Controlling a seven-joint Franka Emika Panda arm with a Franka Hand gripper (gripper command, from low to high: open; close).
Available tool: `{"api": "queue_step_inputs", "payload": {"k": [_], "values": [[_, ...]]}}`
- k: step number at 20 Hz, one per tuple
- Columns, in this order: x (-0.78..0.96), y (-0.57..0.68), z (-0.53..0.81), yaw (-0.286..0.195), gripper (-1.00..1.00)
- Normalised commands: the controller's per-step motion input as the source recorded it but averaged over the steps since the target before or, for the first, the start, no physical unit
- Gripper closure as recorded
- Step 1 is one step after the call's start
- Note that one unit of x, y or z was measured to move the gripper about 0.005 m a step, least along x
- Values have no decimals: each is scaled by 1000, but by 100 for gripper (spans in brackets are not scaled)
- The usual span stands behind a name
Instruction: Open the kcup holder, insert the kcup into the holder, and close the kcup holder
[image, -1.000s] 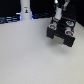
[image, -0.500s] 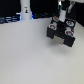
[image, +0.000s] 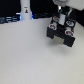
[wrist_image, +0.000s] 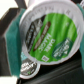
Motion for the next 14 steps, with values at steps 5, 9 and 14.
{"api": "queue_step_inputs", "payload": {"k": [5,9,14], "values": [[17,-3,-255,6,100],[96,-13,-70,-10,100],[315,1,374,-40,100]]}}
